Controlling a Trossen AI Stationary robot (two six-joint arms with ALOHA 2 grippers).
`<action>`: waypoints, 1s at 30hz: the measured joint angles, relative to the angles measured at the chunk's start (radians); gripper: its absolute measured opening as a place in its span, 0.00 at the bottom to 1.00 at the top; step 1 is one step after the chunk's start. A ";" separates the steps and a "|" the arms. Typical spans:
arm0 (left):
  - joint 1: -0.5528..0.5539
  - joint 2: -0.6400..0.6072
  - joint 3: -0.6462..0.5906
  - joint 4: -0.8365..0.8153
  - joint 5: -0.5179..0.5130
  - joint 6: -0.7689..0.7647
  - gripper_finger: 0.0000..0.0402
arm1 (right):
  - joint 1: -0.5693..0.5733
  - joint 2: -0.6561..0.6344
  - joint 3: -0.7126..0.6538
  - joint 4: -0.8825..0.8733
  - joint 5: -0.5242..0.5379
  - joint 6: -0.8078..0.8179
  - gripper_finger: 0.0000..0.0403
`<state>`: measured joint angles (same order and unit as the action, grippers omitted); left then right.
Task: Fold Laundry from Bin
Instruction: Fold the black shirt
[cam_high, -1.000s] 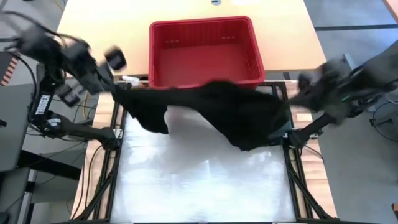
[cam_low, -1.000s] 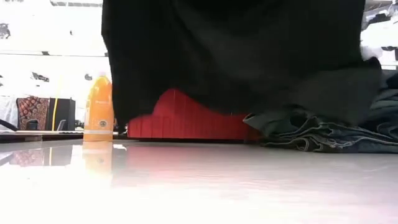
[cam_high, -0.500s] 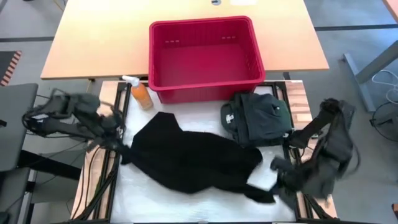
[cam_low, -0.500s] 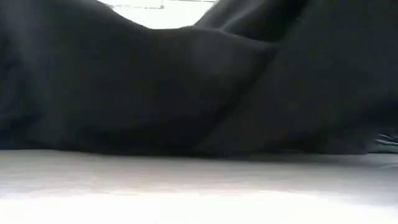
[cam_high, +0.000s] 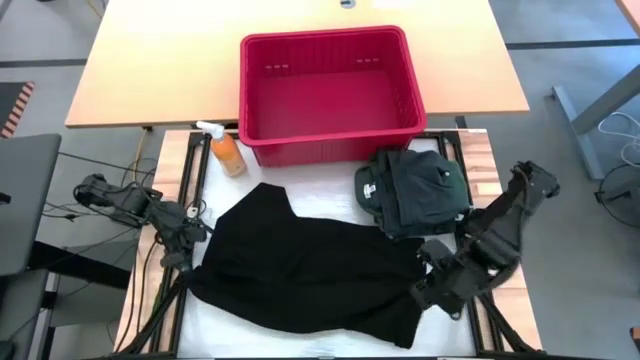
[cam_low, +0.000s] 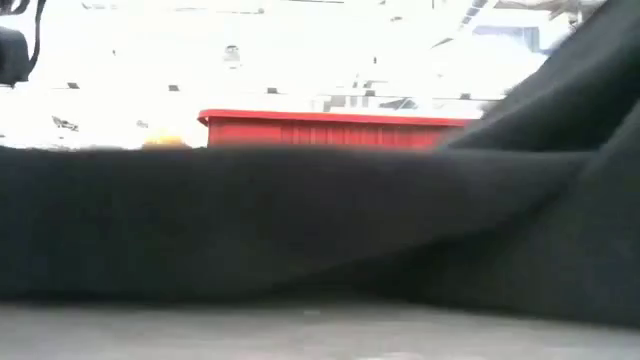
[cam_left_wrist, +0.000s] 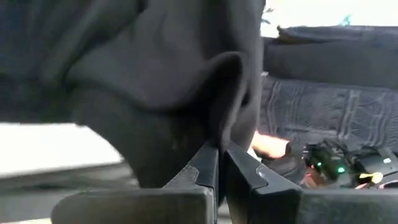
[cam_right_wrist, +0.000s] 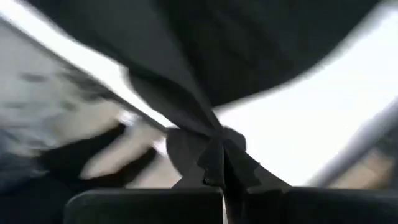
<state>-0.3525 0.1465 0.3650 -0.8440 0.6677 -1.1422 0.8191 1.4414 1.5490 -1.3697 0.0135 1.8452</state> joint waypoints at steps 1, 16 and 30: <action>-0.008 -0.013 -0.004 -0.035 -0.001 0.004 0.00 | -0.025 0.001 -0.018 -0.001 -0.052 -0.031 0.03; -0.021 -0.048 -0.004 -0.073 -0.029 0.020 0.00 | -0.267 -0.003 -0.168 0.094 -0.246 -0.329 0.31; -0.020 -0.048 -0.004 -0.022 -0.116 0.095 0.00 | 0.060 0.290 -0.164 0.449 0.015 0.290 0.62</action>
<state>-0.3729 0.0982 0.3611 -0.8665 0.5520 -1.0477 0.8786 1.7311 1.3846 -0.9212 0.0285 2.1352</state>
